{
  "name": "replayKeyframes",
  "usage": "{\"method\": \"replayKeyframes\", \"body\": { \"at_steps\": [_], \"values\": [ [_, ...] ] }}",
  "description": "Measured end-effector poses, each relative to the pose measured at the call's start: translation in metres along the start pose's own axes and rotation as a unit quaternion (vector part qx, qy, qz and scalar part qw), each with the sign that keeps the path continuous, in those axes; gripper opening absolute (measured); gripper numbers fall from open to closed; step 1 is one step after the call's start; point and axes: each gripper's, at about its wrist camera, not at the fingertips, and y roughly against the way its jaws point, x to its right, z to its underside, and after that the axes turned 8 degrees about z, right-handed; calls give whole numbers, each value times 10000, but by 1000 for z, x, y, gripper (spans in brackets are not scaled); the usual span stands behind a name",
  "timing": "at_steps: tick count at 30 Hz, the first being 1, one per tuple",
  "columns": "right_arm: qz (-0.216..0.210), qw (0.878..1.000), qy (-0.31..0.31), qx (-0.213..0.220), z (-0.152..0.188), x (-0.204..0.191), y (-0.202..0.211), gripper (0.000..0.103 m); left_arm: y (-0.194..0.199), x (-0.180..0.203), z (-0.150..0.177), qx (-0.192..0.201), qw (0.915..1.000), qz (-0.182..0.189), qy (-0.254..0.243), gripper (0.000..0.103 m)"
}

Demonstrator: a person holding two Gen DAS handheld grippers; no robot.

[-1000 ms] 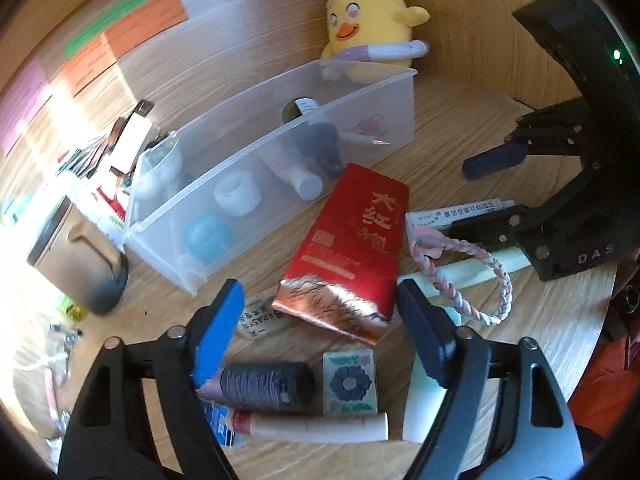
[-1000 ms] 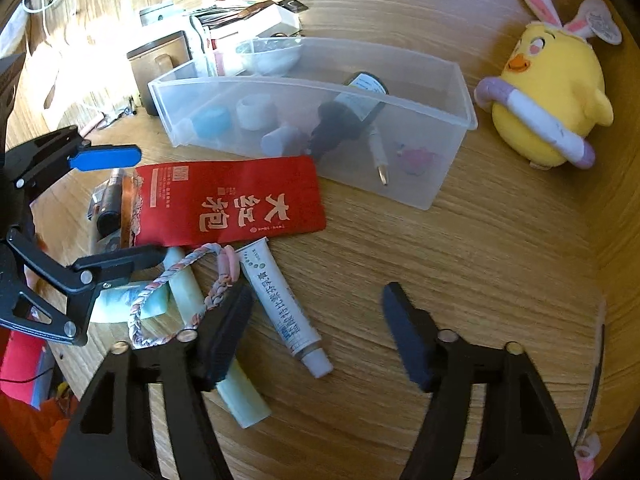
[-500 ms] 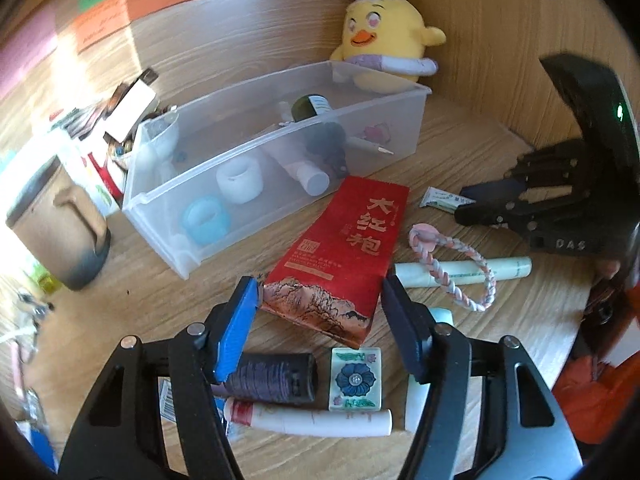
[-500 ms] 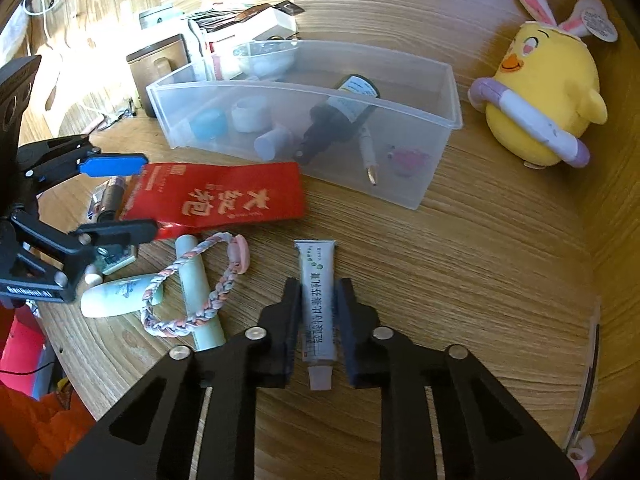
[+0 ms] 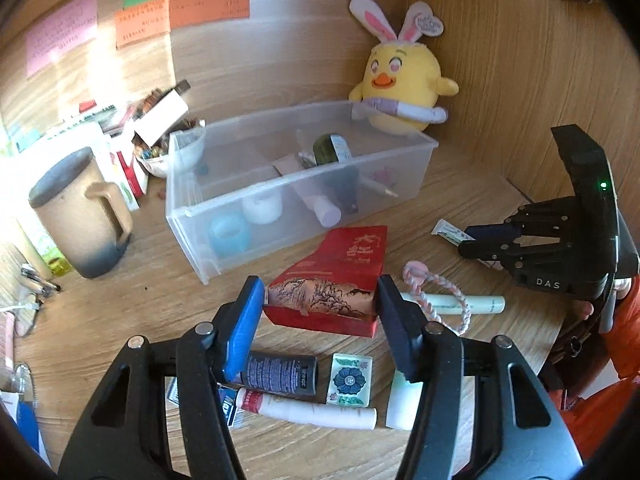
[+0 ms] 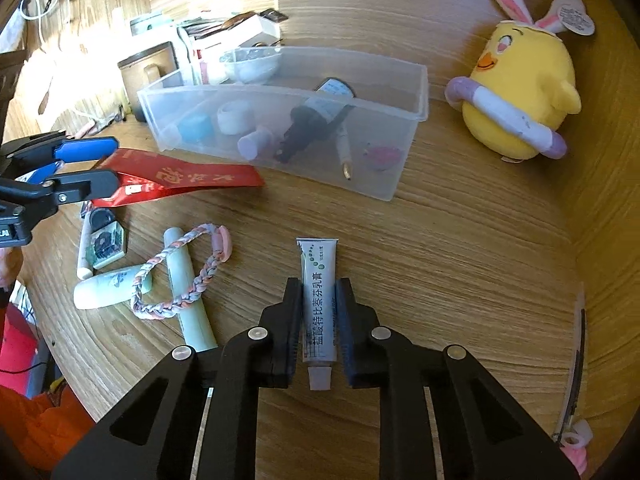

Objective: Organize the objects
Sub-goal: 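Grasp the white ointment tube with the right tool while the left grasps the red envelope, then carry the ointment tube and red envelope into the clear box and open both tools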

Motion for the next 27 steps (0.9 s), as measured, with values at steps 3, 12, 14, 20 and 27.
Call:
{"method": "replayKeyframes", "body": {
  "at_steps": [3,12,14,20,27],
  "values": [
    [22,9999,-59,78,-1,2,4,15,10,3,-4,165,9998,-64,-30,57],
    [59,9990,-150,419,-11,4,27,15,36,9,-16,572,9982,-124,-144,57],
    [70,9985,-162,510,-14,4,33,15,41,11,-20,691,9974,-135,-165,57],
    [104,9965,-212,803,-28,5,47,15,49,15,-28,953,9950,-207,-197,57],
    [104,9933,-297,1111,-47,7,57,15,60,13,-41,1263,9918,-142,-133,57]
  ]
}}
